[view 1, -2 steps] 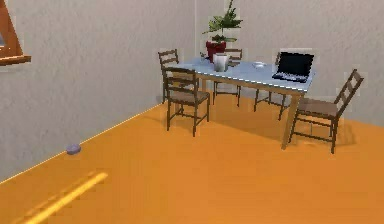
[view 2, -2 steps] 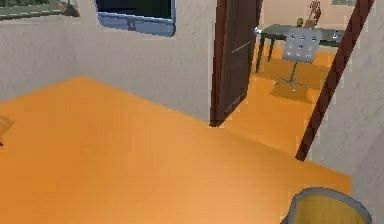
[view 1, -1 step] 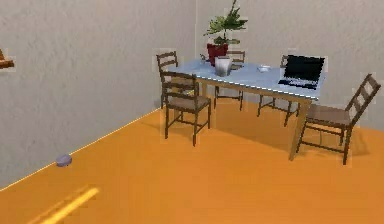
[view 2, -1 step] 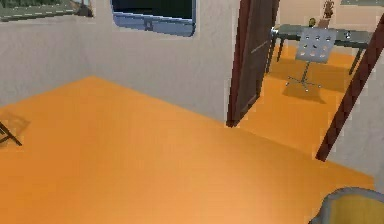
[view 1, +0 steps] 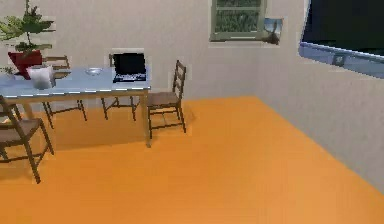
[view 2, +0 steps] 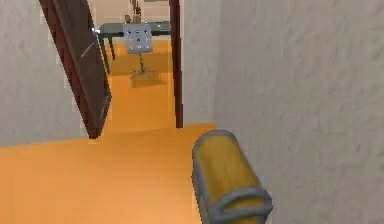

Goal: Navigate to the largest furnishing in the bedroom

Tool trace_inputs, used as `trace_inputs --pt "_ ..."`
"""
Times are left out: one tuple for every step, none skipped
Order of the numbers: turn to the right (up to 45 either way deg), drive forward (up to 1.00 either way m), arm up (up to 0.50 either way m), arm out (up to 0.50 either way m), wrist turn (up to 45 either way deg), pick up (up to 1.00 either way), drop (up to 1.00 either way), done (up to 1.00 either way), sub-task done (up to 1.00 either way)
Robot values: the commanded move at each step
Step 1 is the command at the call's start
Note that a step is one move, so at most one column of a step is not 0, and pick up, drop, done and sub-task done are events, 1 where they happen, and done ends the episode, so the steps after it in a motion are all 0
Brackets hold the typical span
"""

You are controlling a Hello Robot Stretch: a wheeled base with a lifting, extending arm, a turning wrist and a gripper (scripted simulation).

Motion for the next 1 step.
trace_inputs --pt "45.0 0.00 0.00 0.00 0.0 0.00 0.00 0.00 0.00"
